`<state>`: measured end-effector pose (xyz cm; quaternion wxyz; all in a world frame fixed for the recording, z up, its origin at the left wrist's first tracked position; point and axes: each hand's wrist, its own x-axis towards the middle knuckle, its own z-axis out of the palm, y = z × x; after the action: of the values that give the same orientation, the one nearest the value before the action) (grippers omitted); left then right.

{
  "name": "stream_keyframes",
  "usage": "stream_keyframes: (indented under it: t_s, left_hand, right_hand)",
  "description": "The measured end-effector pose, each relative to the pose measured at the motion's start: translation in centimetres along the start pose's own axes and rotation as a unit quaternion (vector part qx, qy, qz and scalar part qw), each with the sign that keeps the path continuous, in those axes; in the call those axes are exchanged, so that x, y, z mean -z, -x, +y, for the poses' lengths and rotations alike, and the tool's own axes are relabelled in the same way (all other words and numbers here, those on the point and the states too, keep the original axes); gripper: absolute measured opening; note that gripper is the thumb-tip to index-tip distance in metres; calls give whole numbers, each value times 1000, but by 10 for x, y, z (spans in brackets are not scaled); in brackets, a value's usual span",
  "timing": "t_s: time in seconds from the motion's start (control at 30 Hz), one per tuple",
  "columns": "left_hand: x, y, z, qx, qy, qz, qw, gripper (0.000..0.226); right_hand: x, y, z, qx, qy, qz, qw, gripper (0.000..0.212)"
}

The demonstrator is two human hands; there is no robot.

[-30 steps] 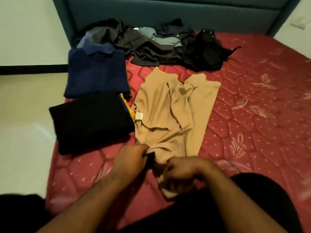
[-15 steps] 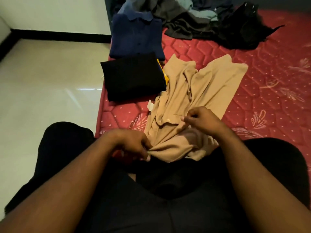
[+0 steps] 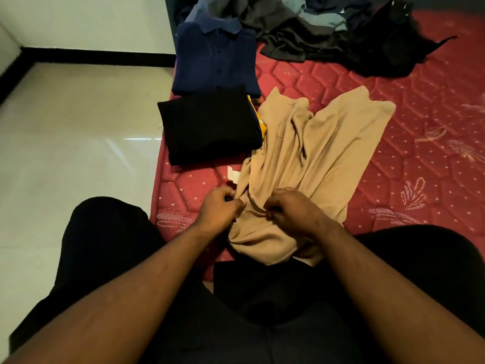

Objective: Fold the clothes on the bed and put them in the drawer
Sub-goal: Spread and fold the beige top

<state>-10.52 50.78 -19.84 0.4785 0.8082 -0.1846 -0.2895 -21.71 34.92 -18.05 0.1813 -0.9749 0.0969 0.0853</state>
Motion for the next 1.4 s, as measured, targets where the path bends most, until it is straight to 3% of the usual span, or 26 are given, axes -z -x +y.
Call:
stream_keyframes:
  t_s: [0.07,0.1,0.17,0.23,0.27,0.33,0.37,0.43,0.5,0.57,0.63,0.67,0.73,0.8,0.87,0.93,1.0,1.07,1.17,1.23,1.3,1.4]
  left_hand:
    - [0,7,8,79,167,-37,982,16]
    - [-1,13,11,120,254,-74,957,22]
    - [-2,22,18,181,375,-139,899,22]
    - [-3,26,21,173,410,-184,876,17]
    - [-3,26,20,128,367,-200,900,20]
    - [2,25,19,-55,134,-218,965,27]
    - [5,25,20,-167,8,-236,957,27]
    - [9,27,21,-316,-166,-254,899,22]
    - [16,32,30,-343,-243,-237,876,30]
    - [32,26,31,-301,-259,-154,905,60]
    - [54,14,26,-229,-267,-83,932,88]
    - [64,7,26,-193,-288,-72,935,89]
    - [78,-12,37,-166,-302,-49,938,50]
    - [90,-26,64,-198,-206,58,957,17]
    - [102,-35,101,-258,-62,191,945,9]
    - [112,-37,138,-303,79,244,918,12]
    - [116,-31,174,-331,111,198,916,21]
    - [122,-26,201,-376,-31,79,923,22]
    - [141,-30,225,-339,-290,-100,889,21]
    - [157,-39,234,-310,-360,-121,872,21]
    - [168,-48,244,-314,-406,-92,853,28]
    - [175,-52,254,-292,-399,-132,859,33]
  right_hand:
    - [6,2,6,-19,-106,-54,993,16]
    - [10,4,9,-32,-169,-60,983,16]
    - [17,4,11,-44,-255,-6,966,23]
    - [22,-4,16,-16,-213,84,973,12]
    - [27,-10,18,8,-166,115,979,23]
    - [40,-27,22,55,-40,98,993,61]
    - [46,-37,20,64,64,62,994,69]
    - [60,-54,6,106,272,-39,956,63]
    - [70,-67,-4,149,384,-115,904,46]
    - [88,-74,-4,136,402,-129,896,32]
    - [119,-72,6,82,351,-93,928,33]
    - [138,-69,10,54,320,-67,944,36]
    - [179,-60,16,10,290,-13,957,40]
    - [218,-46,17,-11,277,38,960,32]
    - [255,-22,20,-36,190,71,979,10]
    - [284,16,25,-48,-6,81,996,20]
    - [294,58,27,-40,-189,86,977,18]
    - [287,85,28,-28,-295,111,949,25]
    - [275,104,41,-43,-302,158,939,31]
    - [277,114,47,-53,-288,173,940,27]
    - [282,122,49,-61,-279,165,944,24]
    - [291,123,47,-101,-251,67,960,27]
